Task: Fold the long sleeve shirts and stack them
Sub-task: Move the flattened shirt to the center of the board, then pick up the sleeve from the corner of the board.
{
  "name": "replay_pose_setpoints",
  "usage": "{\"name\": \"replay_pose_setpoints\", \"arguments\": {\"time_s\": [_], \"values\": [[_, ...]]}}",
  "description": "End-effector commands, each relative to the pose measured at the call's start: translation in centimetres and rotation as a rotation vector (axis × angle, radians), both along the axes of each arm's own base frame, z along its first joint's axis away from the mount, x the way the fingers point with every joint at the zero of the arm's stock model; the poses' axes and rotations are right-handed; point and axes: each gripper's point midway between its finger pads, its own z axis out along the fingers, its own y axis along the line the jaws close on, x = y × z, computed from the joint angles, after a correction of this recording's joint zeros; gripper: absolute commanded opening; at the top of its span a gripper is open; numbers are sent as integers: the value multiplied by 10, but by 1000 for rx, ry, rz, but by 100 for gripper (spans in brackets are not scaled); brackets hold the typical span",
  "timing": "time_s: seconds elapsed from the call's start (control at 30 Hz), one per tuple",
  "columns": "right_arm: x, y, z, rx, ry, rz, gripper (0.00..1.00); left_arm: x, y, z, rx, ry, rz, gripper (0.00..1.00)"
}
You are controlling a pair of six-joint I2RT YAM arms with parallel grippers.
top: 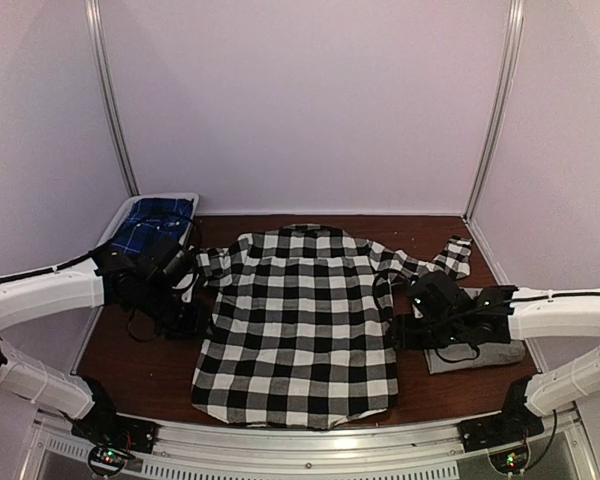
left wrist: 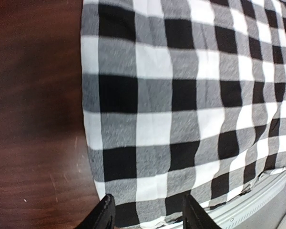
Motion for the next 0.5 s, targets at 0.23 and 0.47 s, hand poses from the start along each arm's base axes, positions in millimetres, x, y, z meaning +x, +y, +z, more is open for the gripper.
{"name": "replay_pose_setpoints", "arguments": {"time_s": [0.23, 0.47], "values": [[104, -82, 78, 50, -236, -317, 65, 103, -71, 52, -122, -299, -89, 53], [162, -146, 98, 28, -319, -524, 65, 154, -122, 74, -239, -373, -150, 53]]}}
